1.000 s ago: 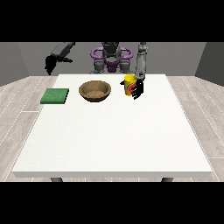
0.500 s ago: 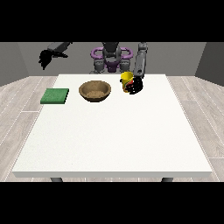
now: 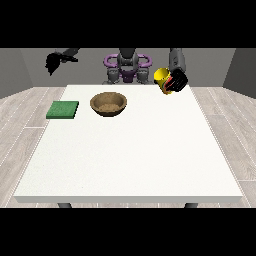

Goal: Pick the cup and pour the ball into the bowl, then pick the bowl and place it on the pad

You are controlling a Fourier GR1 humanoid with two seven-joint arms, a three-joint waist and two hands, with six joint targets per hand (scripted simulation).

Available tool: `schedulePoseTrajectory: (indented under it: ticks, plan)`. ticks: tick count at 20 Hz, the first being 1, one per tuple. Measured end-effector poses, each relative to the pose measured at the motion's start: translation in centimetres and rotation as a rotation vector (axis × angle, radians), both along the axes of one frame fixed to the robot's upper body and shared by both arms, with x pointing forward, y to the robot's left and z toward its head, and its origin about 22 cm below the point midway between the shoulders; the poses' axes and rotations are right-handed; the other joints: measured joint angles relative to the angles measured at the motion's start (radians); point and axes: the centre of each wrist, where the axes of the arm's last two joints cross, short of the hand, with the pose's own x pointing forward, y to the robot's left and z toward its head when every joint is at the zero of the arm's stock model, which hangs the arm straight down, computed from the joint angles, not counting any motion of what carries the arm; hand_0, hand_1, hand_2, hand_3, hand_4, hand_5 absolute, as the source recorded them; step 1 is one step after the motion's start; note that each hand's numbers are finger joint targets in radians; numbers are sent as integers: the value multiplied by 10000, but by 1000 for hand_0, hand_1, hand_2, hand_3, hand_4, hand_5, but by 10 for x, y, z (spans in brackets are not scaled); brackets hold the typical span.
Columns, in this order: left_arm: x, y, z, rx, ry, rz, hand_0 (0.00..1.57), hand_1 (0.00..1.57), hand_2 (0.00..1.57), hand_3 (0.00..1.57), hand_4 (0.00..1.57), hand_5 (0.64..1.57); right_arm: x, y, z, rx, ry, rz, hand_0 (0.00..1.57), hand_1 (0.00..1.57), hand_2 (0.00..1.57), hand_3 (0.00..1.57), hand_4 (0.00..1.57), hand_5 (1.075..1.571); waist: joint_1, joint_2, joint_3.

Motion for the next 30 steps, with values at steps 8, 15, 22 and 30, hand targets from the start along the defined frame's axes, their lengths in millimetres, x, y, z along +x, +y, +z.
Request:
schedulePoseTrajectory:
  ticks: [8,15,22,30]
  plan:
    - [33,-31,47,1349,122,238,1495,1495,1571,1571,1530,1287,1,-15,-7,215,-129,-123,0,0,0,0,0,1569,110,167,-26]
    - [49,-87,64,3688,34,524,1559,1559,1571,1571,1571,1207,6,-16,-9,251,-31,30,0,0,0,0,0,1570,-93,-86,-22]
    - [51,-146,70,7282,-481,11,1490,1490,1571,1571,1505,1316,6,-28,-11,324,256,-42,0,0,0,0,0,1571,-128,-477,-11]
    - [42,-204,63,11905,-1006,-1156,1522,1522,1571,1571,1510,1221,11,-23,-15,458,345,315,0,0,0,0,0,1570,-451,-422,-13]
